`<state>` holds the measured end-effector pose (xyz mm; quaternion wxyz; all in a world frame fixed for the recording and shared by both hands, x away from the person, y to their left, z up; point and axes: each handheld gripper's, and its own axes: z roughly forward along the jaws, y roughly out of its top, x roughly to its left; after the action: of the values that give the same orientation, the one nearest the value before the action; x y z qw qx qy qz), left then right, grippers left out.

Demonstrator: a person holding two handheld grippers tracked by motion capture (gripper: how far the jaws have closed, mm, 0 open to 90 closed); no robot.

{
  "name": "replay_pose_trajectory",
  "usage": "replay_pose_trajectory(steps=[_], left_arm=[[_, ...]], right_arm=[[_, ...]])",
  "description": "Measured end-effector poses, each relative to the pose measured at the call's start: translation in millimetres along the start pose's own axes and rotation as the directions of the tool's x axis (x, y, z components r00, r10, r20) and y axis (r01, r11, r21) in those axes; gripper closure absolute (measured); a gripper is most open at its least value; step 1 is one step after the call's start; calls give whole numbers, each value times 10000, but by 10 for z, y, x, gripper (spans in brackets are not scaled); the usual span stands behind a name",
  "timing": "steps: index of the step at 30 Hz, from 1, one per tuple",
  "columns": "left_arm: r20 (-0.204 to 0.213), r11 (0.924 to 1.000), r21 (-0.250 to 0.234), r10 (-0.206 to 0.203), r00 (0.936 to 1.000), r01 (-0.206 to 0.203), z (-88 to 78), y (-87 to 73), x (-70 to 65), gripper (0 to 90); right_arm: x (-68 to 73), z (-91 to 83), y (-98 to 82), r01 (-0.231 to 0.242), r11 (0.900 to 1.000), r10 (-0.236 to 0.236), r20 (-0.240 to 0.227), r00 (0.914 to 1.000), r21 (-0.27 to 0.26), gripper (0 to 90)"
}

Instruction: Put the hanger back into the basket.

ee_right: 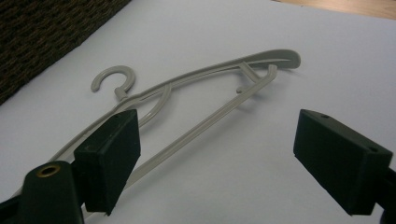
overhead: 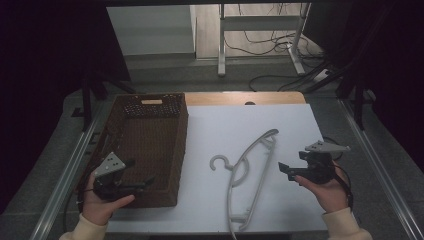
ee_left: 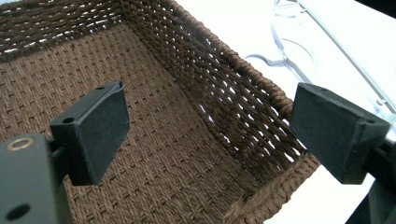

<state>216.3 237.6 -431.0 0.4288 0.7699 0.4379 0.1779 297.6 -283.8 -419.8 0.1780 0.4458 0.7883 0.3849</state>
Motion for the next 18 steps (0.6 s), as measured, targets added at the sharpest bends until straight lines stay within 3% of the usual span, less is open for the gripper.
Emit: replay_pose_trajectory(steps=[18], left_arm=[[-7, 10000, -22, 32, 10000, -32, -8, 3, -4, 131]], right_arm=[[114, 256, 158, -202, 9976, 226, -355, 9991, 668, 166]])
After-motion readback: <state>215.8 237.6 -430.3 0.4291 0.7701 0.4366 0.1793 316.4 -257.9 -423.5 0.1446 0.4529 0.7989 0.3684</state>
